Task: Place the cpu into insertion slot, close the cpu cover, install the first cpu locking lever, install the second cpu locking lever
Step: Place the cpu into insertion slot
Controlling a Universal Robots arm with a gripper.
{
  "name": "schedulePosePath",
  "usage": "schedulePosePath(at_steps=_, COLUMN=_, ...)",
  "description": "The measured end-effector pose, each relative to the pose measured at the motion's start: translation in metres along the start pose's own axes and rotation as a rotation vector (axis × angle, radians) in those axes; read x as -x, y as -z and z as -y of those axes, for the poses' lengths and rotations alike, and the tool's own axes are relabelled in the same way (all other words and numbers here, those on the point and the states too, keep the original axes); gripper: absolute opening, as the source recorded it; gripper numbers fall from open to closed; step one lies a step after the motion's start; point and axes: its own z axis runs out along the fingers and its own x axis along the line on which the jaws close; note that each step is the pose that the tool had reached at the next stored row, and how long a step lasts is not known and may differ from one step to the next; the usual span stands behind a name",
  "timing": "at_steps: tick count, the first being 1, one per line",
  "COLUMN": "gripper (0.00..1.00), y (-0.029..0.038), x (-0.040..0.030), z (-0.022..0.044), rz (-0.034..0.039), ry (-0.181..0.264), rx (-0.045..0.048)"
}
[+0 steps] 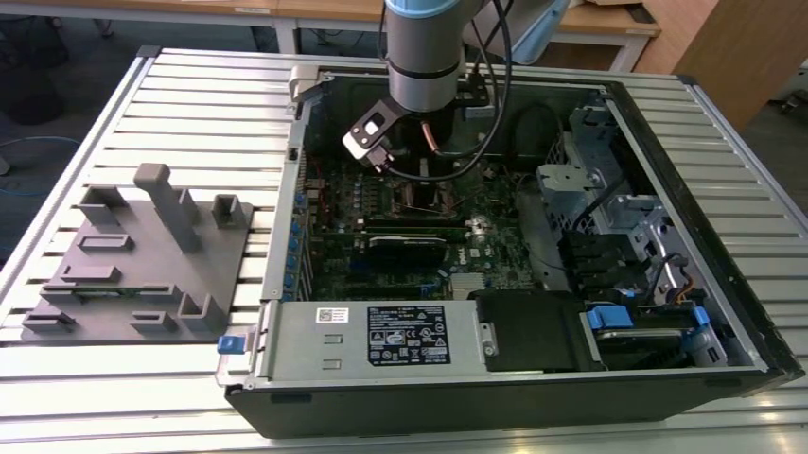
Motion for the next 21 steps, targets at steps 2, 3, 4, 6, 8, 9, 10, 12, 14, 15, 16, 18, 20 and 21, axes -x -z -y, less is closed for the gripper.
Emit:
schedulePosePath(at_steps=2, gripper=0.54, y=0.0000, x=0.0000, z=0.0000, rz=0.0000, ry=0.000, rx=0.0000)
schedulePosePath(at_steps=3, gripper=0.54, y=-0.0001, x=0.0000, z=0.0000, rz=-0.0001, ry=0.000, rx=0.0001)
schedulePosePath(at_steps=4, gripper=0.54, y=-0.0003, x=0.0000, z=0.0000, rz=-0.0002, ry=0.000, rx=0.0001)
schedulePosePath(at_steps=6, gripper=0.54, y=-0.0004, x=0.0000, z=0.0000, rz=-0.0002, ry=0.000, rx=0.0001)
schedulePosePath(at_steps=8, gripper=0.54, y=-0.0004, x=0.0000, z=0.0000, rz=0.0000, ry=0.000, rx=0.0000)
schedulePosePath(at_steps=9, gripper=0.54, y=-0.0004, x=0.0000, z=0.0000, rz=-0.0001, ry=0.000, rx=0.0000)
schedulePosePath(at_steps=10, gripper=0.54, y=-0.0004, x=0.0000, z=0.0000, rz=-0.0001, ry=0.000, rx=0.0001)
schedulePosePath(at_steps=12, gripper=0.54, y=-0.0009, x=0.0000, z=0.0001, rz=-0.0005, ry=0.000, rx=0.0003)
schedulePosePath(at_steps=14, gripper=0.54, y=-0.0013, x=0.0000, z=0.0001, rz=0.0000, ry=0.000, rx=0.0000)
schedulePosePath(at_steps=15, gripper=0.54, y=-0.0013, x=0.0000, z=0.0001, rz=0.0001, ry=0.000, rx=-0.0001)
schedulePosePath(at_steps=16, gripper=0.54, y=-0.0013, x=0.0000, z=0.0001, rz=0.0001, ry=0.000, rx=-0.0001)
schedulePosePath(at_steps=18, gripper=0.54, y=-0.0014, x=0.0000, z=0.0001, rz=-0.0001, ry=0.000, rx=0.0000)
schedulePosePath(at_steps=20, gripper=0.54, y=-0.0018, x=0.0000, z=0.0002, rz=0.0000, ry=0.000, rx=0.0000)
schedulePosePath(at_steps=21, gripper=0.54, y=-0.0022, x=0.0001, z=0.0002, rz=0.0002, ry=0.000, rx=-0.0002)
